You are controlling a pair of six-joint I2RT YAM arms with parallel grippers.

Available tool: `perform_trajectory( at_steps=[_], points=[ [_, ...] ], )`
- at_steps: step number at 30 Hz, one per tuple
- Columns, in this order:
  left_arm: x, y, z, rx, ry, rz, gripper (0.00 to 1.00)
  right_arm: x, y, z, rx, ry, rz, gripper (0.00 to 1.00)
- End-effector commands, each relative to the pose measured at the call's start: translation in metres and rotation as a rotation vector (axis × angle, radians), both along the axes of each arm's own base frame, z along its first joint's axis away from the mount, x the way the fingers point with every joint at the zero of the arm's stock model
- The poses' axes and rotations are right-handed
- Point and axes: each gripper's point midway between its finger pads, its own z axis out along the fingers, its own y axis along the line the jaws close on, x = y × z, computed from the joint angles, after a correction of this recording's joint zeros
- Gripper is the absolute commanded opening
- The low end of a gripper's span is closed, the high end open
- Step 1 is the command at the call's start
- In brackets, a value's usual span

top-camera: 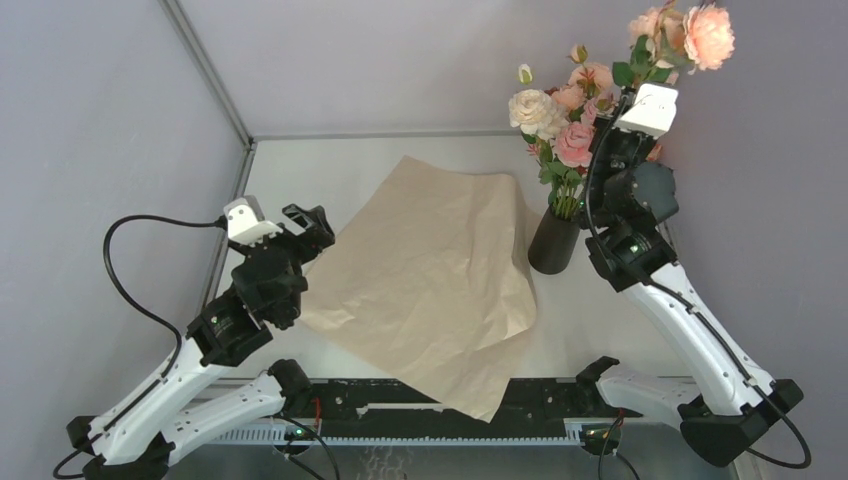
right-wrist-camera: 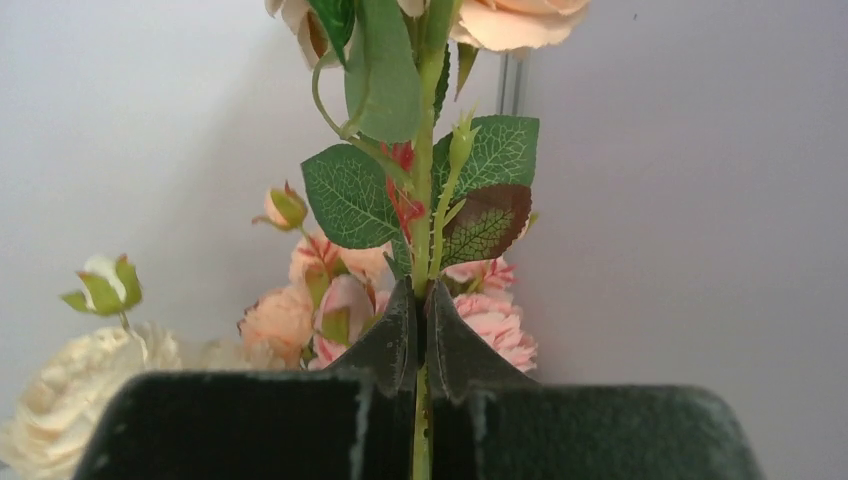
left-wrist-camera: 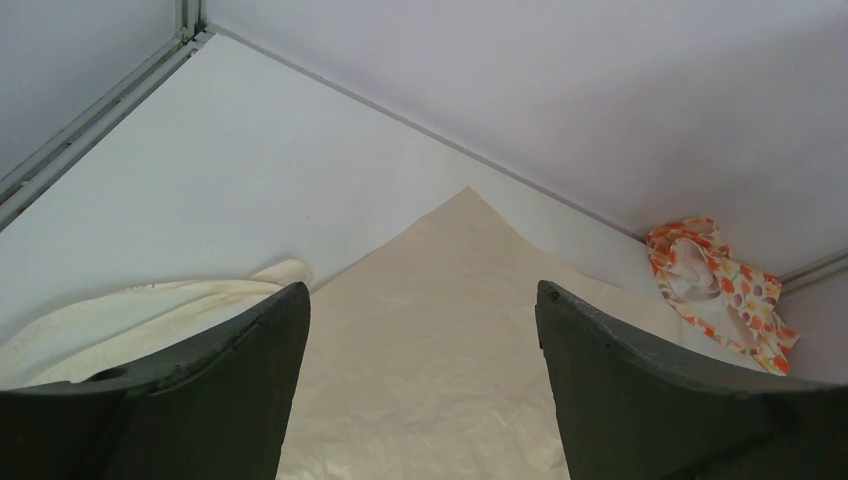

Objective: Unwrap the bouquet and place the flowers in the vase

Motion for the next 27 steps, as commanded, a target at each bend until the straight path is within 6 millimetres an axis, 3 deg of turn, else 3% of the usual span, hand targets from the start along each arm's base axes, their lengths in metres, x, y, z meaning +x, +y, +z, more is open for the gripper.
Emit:
perform_trajectory(
  at_steps=[1, 11, 21, 27],
  points=[
    [0.003, -0.004, 0.003, -0.033, -0.016, -0.002, 0.87, 0.006, 0.003, -0.016, 0.023, 0.008, 0.013, 0.0],
    [0.007, -0.009, 0.0, -0.028, -0.01, -0.017, 0.87, 0.011, 0.007, -0.061, 0.051, 0.09, 0.031, 0.0],
    [0.013, -0.021, -0.006, -0.022, 0.01, -0.044, 0.87, 0.013, 0.015, -0.137, 0.136, 0.28, 0.045, 0.0],
    [0.015, -0.025, -0.012, -0.023, 0.022, -0.055, 0.87, 0.012, 0.023, -0.173, 0.21, 0.375, 0.068, 0.0]
  ],
)
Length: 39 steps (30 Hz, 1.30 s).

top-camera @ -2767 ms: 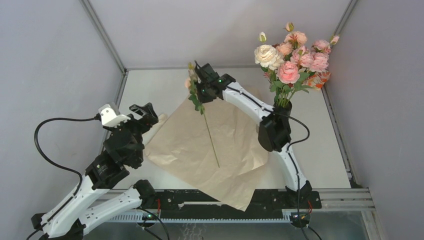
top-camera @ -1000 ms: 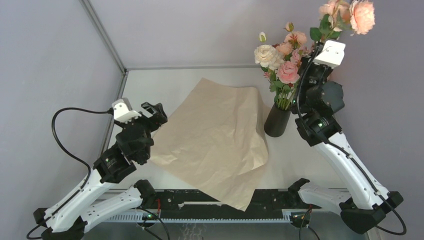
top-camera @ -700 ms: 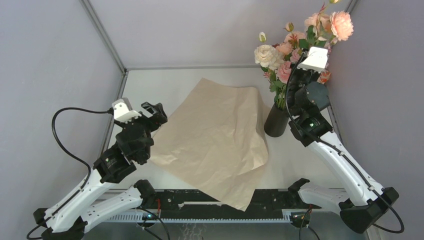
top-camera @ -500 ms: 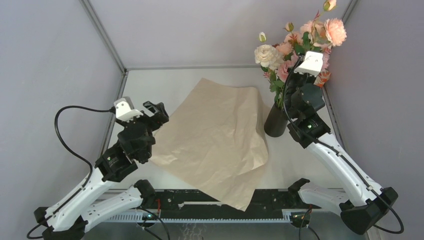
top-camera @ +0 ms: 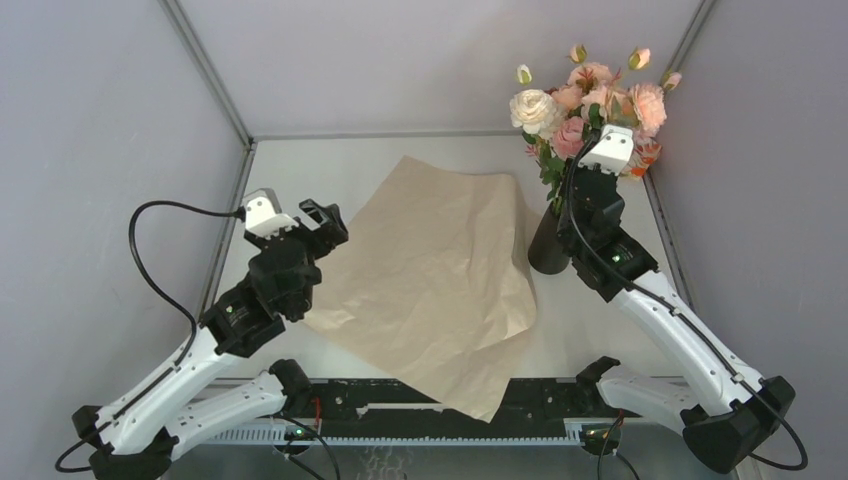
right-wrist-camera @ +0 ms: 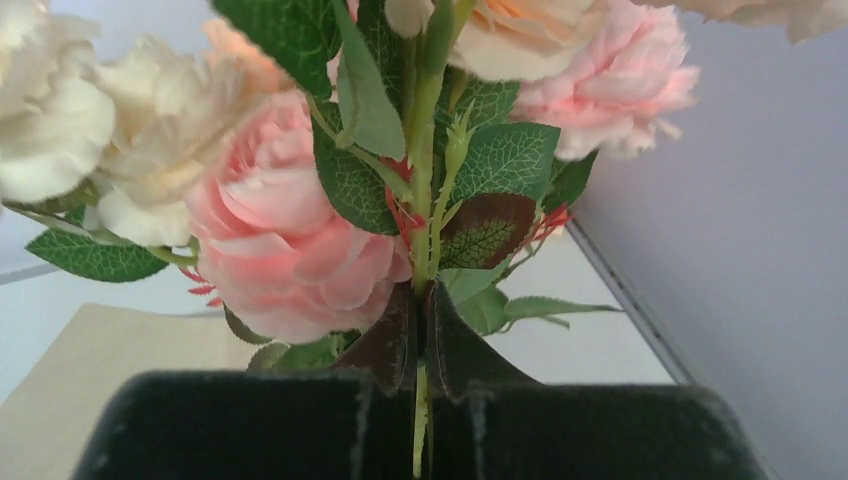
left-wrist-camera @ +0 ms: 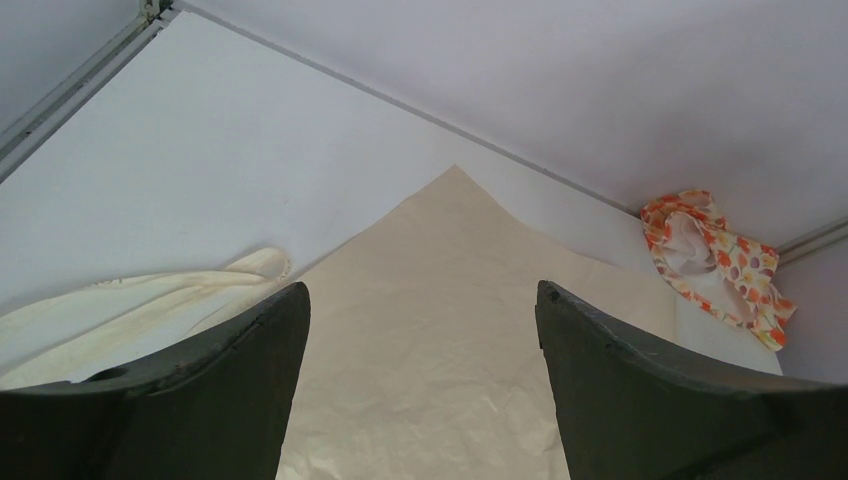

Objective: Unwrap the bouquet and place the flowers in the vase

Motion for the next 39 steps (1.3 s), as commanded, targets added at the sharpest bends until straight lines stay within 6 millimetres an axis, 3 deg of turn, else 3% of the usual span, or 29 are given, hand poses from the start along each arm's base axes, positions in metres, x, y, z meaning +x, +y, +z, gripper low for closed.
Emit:
perform_trajectory(
  at_steps=[1, 3, 8, 14, 20, 25, 30, 35, 39],
  points=[
    [0.003, -0.006, -0.004, -0.029, -0.005, -0.012, 0.87, -0.005, 0.006, -0.034, 0.095, 0.082, 0.01, 0.0],
    [0.003, -0.005, -0.005, -0.031, -0.005, -0.012, 0.87, -0.006, 0.006, -0.042, 0.104, 0.096, 0.009, 0.0],
    [0.005, -0.006, -0.009, -0.028, 0.003, -0.008, 0.87, -0.008, 0.006, -0.058, 0.108, 0.133, 0.005, 0.15],
    [0.007, -0.01, -0.011, -0.024, 0.012, -0.019, 0.88, -0.011, 0.006, -0.061, 0.12, 0.141, 0.0, 0.27],
    [0.008, -0.011, -0.013, -0.022, 0.015, -0.021, 0.88, -0.015, 0.007, -0.058, 0.131, 0.133, 0.007, 0.61],
    [0.008, -0.011, -0.013, -0.023, 0.016, -0.019, 0.88, -0.018, 0.006, -0.057, 0.14, 0.131, 0.007, 0.75],
    [0.009, -0.012, -0.014, -0.022, 0.02, -0.023, 0.88, -0.027, 0.005, -0.052, 0.15, 0.117, 0.008, 0.77],
    [0.01, -0.013, -0.016, -0.024, 0.022, -0.027, 0.88, -0.047, -0.001, -0.034, 0.15, 0.059, -0.014, 0.8],
    [0.011, -0.017, -0.017, -0.024, 0.027, -0.037, 0.88, -0.061, -0.001, -0.015, 0.154, 0.006, 0.011, 0.93]
  ],
)
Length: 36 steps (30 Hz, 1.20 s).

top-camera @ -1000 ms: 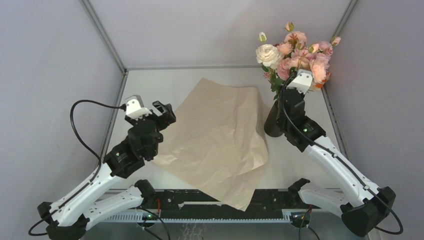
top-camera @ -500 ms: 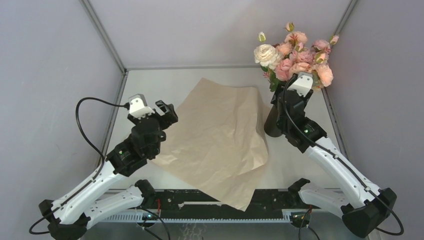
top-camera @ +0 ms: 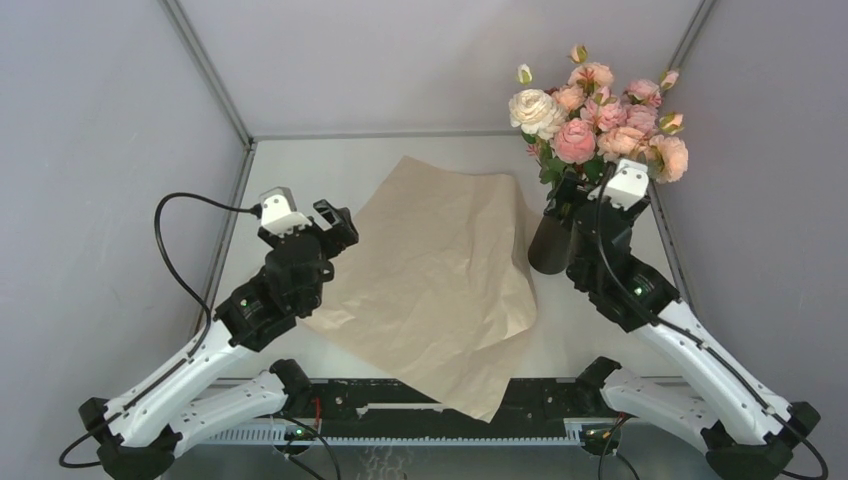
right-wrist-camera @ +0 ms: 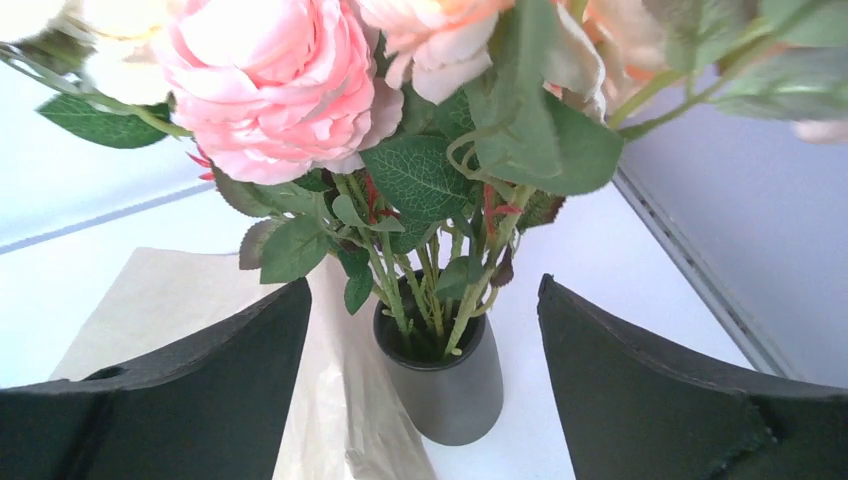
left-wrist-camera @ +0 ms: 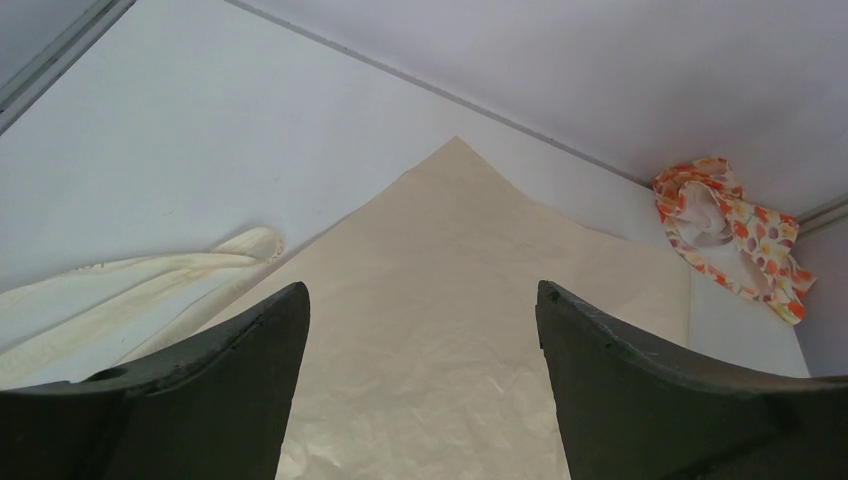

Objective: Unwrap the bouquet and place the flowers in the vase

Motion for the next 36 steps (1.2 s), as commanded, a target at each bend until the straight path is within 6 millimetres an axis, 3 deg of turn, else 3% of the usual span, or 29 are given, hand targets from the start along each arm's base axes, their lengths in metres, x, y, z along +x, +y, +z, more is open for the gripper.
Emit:
perform_trajectory(
  at_steps=[1, 17, 23, 28, 36],
  points=[
    [0.004, -0.005, 0.003, -0.032, -0.013, -0.009, 0.88, -0.018, -0.011, 0.027, 0.025, -0.088, -0.028, 0.94],
    [0.002, -0.007, 0.002, -0.046, -0.008, -0.022, 0.88, -0.076, -0.041, 0.087, 0.231, -0.315, 0.013, 0.99],
    [0.001, -0.003, 0.004, -0.036, -0.004, -0.012, 0.87, -0.102, -0.079, 0.109, 0.363, -0.399, -0.052, 0.99],
    [-0.006, 0.016, 0.012, -0.029, -0.021, 0.044, 0.89, -0.124, -0.113, 0.122, 0.432, -0.476, -0.101, 0.99],
    [-0.018, 0.035, 0.017, -0.044, -0.051, 0.082, 0.91, -0.148, -0.142, 0.128, 0.458, -0.536, -0.143, 0.99]
  ],
)
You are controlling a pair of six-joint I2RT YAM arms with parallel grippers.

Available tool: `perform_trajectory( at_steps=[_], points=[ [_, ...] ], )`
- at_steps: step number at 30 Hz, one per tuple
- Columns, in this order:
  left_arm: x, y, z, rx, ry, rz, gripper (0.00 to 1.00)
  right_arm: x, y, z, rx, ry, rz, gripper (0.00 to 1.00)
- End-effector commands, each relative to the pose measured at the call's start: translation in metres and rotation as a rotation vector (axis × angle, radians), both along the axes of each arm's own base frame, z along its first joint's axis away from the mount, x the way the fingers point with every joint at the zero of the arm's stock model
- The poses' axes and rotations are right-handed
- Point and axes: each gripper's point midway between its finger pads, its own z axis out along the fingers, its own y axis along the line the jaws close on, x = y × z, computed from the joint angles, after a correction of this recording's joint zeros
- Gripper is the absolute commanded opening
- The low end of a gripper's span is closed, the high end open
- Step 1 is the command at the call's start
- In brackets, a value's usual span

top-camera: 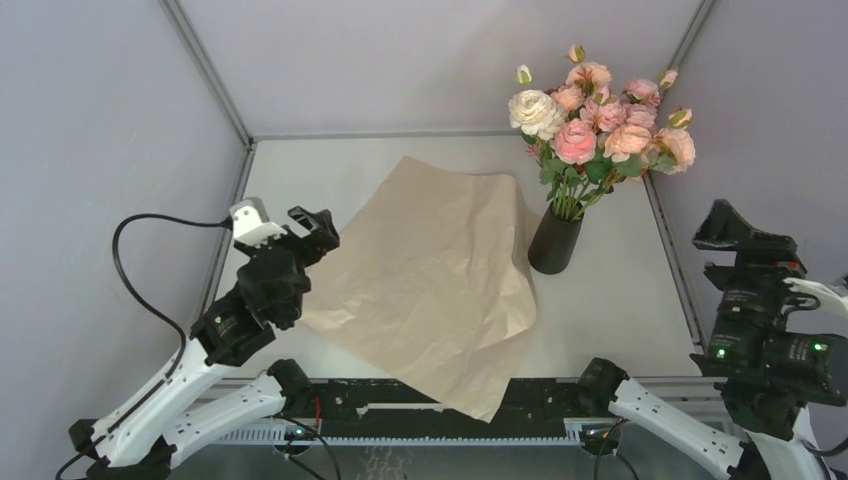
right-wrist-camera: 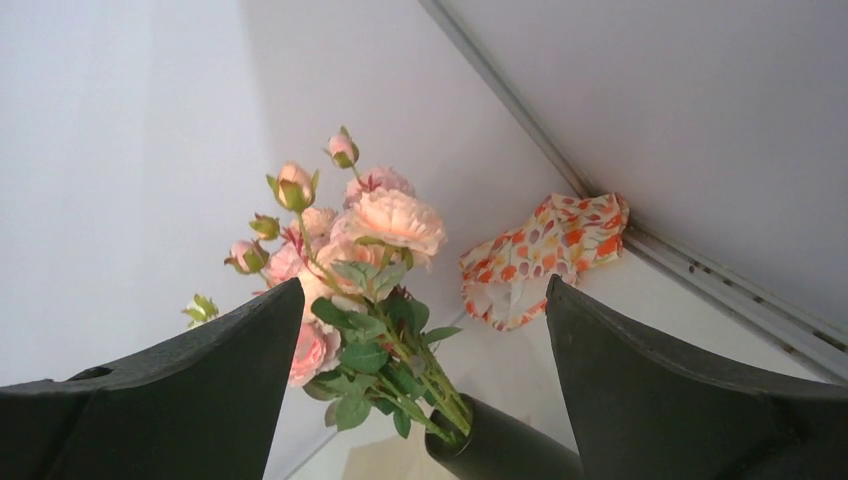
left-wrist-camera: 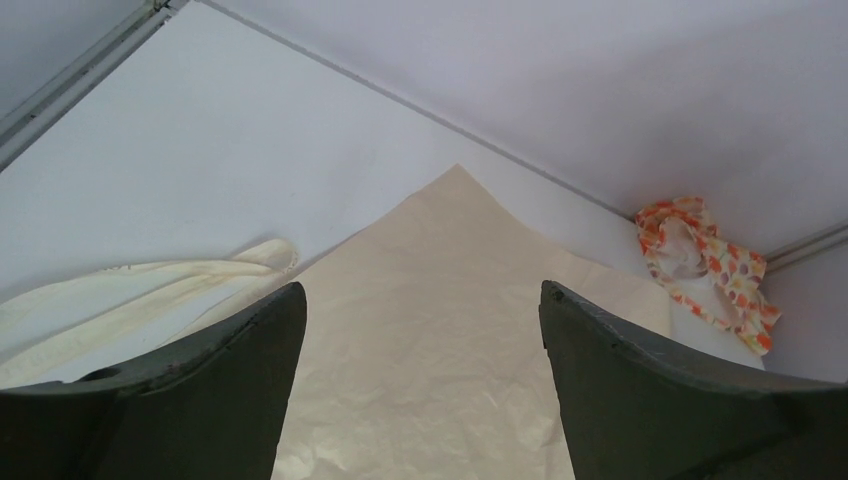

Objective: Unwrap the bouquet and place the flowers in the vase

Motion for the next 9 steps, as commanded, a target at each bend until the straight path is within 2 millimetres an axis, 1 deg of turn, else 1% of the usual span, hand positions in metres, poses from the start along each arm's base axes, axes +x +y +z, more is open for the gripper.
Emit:
perform_trajectory(
  at_steps=[1, 5, 6, 9],
  points=[
    [-0.004, 0.016, 0.006, -0.011, -0.021, 0.058, 0.91, -0.013, -0.015, 0.008, 0.009, -0.023, -0.03, 0.99],
    [-0.005, 0.016, 0.006, -0.013, -0.019, 0.058, 0.91, -0.018, -0.025, 0.008, 0.004, 0.022, -0.1, 0.99],
    [-0.005, 0.016, 0.007, -0.014, -0.019, 0.058, 0.91, -0.018, -0.025, 0.007, -0.009, 0.038, -0.098, 0.99],
    [-0.006, 0.018, 0.008, -0.014, -0.02, 0.064, 0.91, -0.021, -0.024, 0.007, 0.017, 0.011, -0.065, 0.99]
  ],
)
